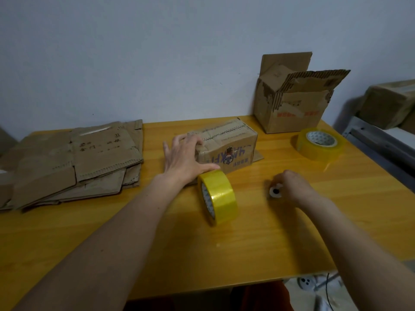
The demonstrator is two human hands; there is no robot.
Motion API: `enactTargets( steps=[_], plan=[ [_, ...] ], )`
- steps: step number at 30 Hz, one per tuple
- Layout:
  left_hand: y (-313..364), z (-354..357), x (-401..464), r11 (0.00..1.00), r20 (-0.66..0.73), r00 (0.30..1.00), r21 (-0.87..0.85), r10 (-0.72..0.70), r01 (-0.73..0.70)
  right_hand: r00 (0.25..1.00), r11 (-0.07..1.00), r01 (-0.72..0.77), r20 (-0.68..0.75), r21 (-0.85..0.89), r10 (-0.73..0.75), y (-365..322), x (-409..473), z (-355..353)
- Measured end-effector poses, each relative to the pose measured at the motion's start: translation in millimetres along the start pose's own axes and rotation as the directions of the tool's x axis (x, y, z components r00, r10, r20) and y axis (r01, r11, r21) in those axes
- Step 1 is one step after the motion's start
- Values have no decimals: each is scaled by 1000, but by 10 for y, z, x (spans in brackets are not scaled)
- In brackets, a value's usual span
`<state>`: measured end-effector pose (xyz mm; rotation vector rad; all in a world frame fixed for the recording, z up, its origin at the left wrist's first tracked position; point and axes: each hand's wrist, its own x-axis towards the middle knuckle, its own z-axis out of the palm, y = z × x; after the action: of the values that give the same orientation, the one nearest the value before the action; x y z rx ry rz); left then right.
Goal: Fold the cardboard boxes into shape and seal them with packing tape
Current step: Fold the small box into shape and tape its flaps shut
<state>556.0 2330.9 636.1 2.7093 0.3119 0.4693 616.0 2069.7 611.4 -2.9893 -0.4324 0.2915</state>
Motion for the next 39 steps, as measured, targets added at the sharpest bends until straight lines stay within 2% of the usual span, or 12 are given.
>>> enactTargets(
  steps=[5, 8, 10, 13, 17, 19, 26, 29, 32, 34, 36, 39],
  plan=[
    [-34, 75, -49, 970, -46, 992, -219, -121, 108, 992, 976, 23, 118, 215, -49, -45, -100, -213],
    [-34, 62, -93, 907, 55, 985, -384, -166, 174, 962, 752, 272, -161, 601, -220, -299, -199, -371],
    [-27, 22, -124, 836, 156, 971, -495, -181, 236, 894, 619, 448, -336, 645, -296, -598, -199, -484],
    [-12, -40, -173, 712, 265, 945, -625, -190, 319, 829, 619, 559, -392, 551, -400, -999, -97, -526],
    [22, -70, -240, 470, 349, 921, -793, -171, 388, 820, 714, 568, -362, 410, -444, -1136, 26, -451],
    [23, -53, -258, 426, 367, 912, -806, -184, 410, 808, 738, 577, -373, 350, -455, -1127, 45, -439],
    [-24, -1, -217, 418, 362, 915, -814, -177, 403, 715, 733, 665, -404, 141, -571, -1166, -28, -497],
    [-40, 1, -203, 462, 349, 922, -799, -165, 385, 672, 731, 682, -366, -36, -644, -1213, -82, -482],
    [-23, -4, -189, 496, 337, 928, -785, -159, 370, 644, 747, 616, -387, -249, -660, -1134, -71, -457],
    [-19, -7, -180, 507, 332, 931, -783, -150, 361, 663, 783, 548, -418, -294, -621, -1018, -58, -468],
    [-28, -5, -177, 503, 331, 932, -787, -145, 358, 701, 828, 521, -448, -210, -555, -900, -42, -474],
    [-52, 5, -170, 517, 322, 936, -781, -144, 349, 799, 856, 495, -466, 149, -381, -753, 8, -406]
  ],
)
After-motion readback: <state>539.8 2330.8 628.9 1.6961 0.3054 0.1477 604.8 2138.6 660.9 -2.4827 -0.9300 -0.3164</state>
